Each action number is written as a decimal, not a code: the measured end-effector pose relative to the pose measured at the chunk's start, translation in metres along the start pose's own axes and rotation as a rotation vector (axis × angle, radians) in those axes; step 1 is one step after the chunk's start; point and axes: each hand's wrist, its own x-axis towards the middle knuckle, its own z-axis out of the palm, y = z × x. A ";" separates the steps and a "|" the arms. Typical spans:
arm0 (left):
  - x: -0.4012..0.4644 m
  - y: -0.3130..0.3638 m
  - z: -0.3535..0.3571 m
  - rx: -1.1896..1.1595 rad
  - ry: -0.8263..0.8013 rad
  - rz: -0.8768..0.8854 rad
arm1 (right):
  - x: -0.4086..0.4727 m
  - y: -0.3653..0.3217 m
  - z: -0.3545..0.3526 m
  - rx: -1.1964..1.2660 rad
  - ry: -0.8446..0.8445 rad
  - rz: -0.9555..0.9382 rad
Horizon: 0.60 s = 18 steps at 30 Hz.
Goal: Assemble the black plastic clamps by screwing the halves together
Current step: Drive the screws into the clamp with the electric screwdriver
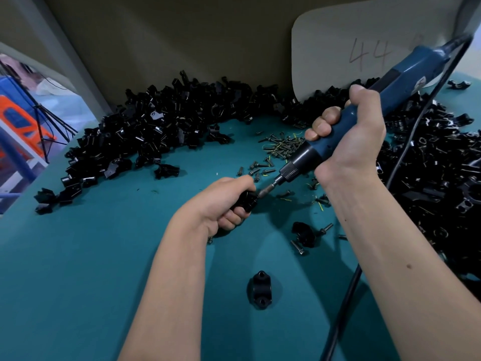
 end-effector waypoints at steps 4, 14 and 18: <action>0.000 0.000 -0.001 -0.013 -0.028 -0.001 | 0.000 0.001 -0.002 0.026 0.008 0.023; 0.001 0.000 -0.002 0.010 -0.041 -0.002 | -0.003 0.002 0.003 -0.037 -0.042 -0.008; -0.001 0.000 -0.003 0.007 -0.038 0.000 | -0.004 0.004 0.001 -0.027 -0.030 -0.017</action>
